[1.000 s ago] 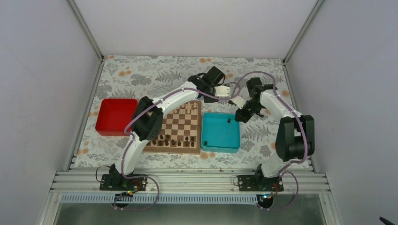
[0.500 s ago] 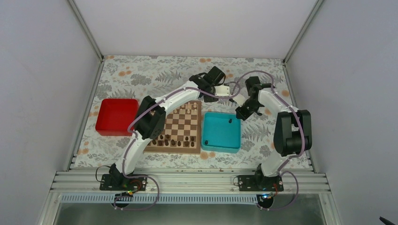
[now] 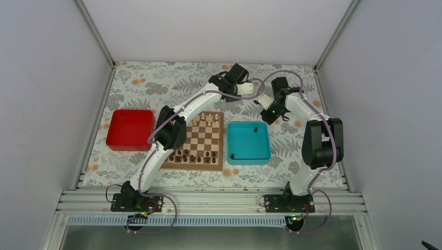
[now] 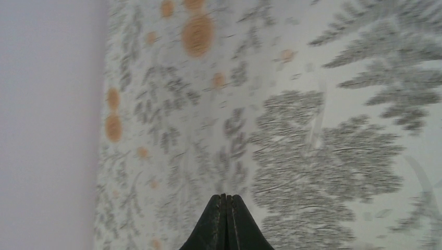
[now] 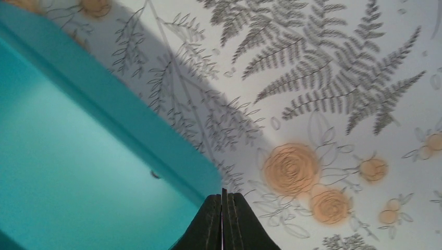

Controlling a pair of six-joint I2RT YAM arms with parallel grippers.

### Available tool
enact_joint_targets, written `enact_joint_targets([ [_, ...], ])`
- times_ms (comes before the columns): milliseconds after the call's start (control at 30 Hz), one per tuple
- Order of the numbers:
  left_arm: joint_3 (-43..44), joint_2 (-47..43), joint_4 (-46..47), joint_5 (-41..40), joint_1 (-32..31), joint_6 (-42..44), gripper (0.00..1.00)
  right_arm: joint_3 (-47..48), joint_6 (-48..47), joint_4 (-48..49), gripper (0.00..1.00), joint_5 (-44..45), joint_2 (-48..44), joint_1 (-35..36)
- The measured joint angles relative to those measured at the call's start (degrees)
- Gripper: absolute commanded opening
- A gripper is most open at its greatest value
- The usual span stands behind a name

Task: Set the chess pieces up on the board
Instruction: Adjust the storage box at the center of the board.

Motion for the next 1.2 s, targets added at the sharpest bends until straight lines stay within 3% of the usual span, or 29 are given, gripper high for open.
enact_joint_targets([
  [267,5.99,2.03,-1.92,-4.17,4.42,0.09,0.02,2.91,-0.02,2.03,0.04,2.71,4.55,-0.02],
  [633,4.09,1.66,-0.72,-7.32,7.15,0.28,0.02,3.69,-0.52,-0.83,0.04,2.03,0.55,0.42],
  [833,3.87,1.66,0.11,-7.63,8.15,0.26,0.02,0.92,-0.42,-4.63,0.04,2.1,-0.76,4.04],
  [1200,2.16,1.18,0.68,-7.34,9.14,0.11,0.02,-1.77,2.03,-4.74,0.04,8.48,0.0,5.55],
])
